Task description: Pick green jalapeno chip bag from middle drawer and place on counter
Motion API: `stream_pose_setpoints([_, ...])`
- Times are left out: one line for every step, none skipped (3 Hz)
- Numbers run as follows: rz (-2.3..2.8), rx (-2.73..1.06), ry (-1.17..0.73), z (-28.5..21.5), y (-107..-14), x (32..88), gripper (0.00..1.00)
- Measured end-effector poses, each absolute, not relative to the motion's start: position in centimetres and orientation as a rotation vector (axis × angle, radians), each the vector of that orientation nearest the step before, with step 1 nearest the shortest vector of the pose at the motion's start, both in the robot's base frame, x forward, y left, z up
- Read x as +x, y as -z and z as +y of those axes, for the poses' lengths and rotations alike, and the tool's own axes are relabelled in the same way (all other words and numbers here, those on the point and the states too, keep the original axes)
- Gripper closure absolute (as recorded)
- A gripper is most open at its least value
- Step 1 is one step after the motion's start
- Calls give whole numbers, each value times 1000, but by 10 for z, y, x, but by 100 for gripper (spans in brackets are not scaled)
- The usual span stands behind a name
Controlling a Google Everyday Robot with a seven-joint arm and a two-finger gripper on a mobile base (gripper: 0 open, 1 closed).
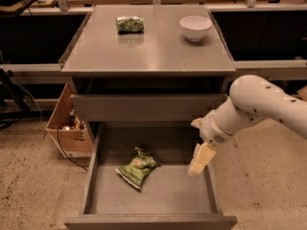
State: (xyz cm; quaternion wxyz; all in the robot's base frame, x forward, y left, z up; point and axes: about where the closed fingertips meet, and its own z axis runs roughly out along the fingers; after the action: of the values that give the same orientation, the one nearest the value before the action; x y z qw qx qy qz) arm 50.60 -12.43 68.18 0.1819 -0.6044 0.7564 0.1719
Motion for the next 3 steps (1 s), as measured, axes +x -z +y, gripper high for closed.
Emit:
stream_pose_setpoints([2135,-1706,-485,-124,-682,506,0])
stream_pose_setpoints([2135,-1675,-553,-106,-656,513,0])
stream_pose_setpoints([2110,-1652,-647,-78,-613,529,0])
